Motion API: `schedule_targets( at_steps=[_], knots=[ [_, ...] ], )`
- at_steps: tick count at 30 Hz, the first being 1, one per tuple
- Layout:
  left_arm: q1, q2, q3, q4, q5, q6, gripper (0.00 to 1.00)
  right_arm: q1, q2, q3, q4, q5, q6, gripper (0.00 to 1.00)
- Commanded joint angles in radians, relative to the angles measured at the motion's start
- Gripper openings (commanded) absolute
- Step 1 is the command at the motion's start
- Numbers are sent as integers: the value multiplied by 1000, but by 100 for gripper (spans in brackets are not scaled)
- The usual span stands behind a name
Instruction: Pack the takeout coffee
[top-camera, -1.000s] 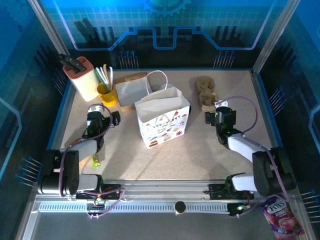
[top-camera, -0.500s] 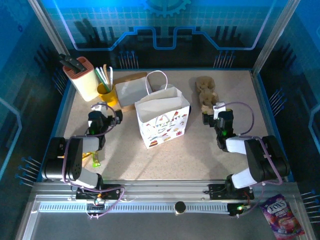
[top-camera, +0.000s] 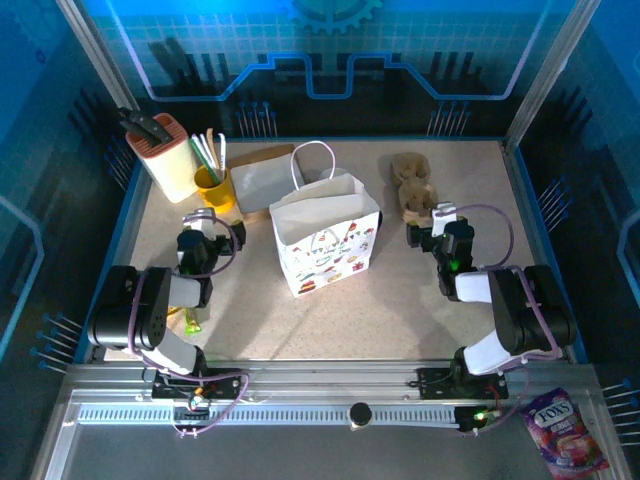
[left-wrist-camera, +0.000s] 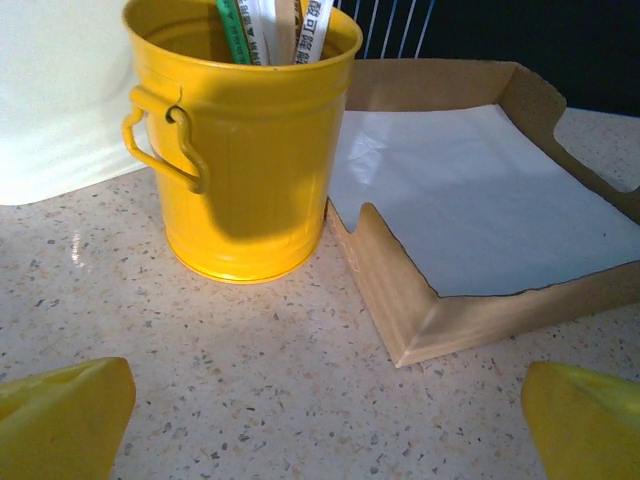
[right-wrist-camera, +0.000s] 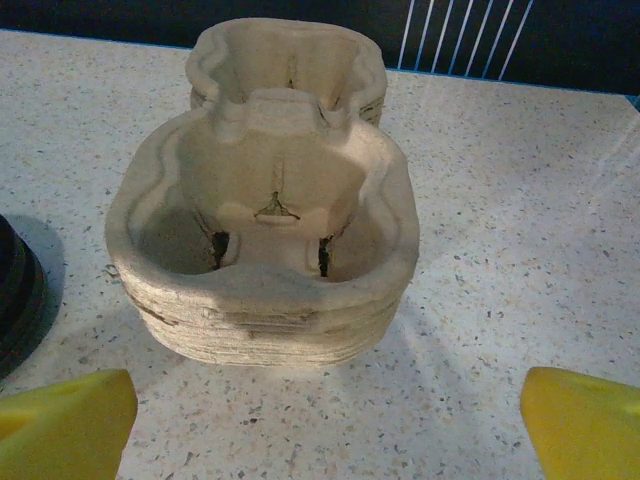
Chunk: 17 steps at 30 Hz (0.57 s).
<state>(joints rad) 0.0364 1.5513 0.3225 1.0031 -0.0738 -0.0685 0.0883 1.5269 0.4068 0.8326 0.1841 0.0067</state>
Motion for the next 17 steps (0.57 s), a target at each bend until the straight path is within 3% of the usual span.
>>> schedule_targets(
  at_steps=[1,17],
  knots=[
    [-2,8,-19,79,-23,9,100,-6,7,-3,45,-15,-2,99],
    [-1,8,-35,109,-32,7,100,-5,7,-3,44,-15,-5,99]
  ],
)
